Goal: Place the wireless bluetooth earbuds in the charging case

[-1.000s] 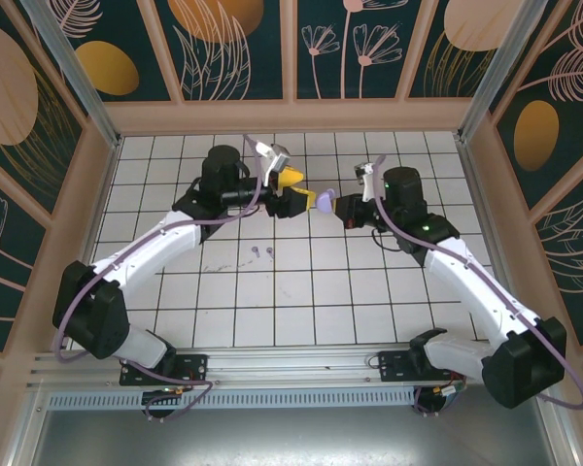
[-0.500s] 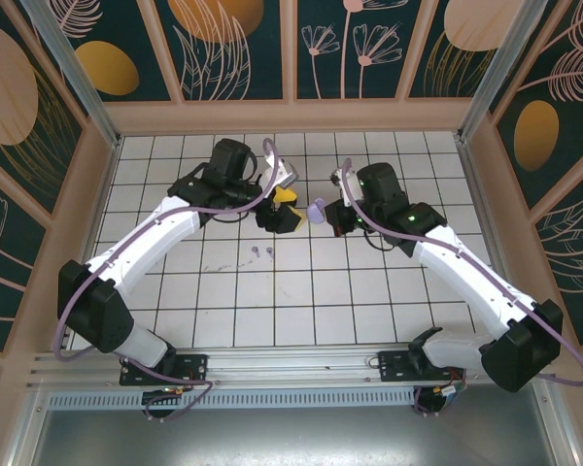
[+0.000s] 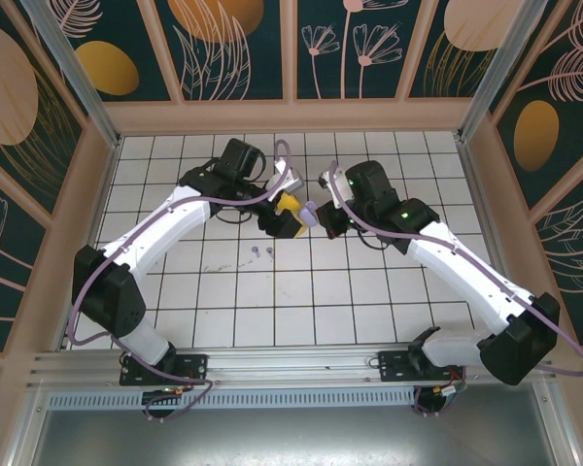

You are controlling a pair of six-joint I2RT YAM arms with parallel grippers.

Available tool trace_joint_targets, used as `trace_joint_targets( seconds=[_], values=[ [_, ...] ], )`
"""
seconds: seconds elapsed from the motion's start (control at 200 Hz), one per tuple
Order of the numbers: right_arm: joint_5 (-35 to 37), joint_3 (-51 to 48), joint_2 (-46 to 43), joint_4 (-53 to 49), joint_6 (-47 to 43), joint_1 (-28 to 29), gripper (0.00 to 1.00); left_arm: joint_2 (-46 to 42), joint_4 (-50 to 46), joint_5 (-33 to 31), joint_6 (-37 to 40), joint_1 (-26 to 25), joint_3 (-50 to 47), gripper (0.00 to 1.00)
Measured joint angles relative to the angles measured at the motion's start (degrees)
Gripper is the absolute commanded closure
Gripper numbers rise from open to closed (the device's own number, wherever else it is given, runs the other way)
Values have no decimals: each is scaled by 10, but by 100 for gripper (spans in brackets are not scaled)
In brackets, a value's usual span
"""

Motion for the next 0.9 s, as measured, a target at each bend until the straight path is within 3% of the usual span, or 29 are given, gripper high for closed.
trace_joint_targets(
  seconds=[0.896],
  values=[
    [24, 24, 21, -21, -17, 25, 100, 35, -36, 49, 33, 0, 18, 34]
  ],
)
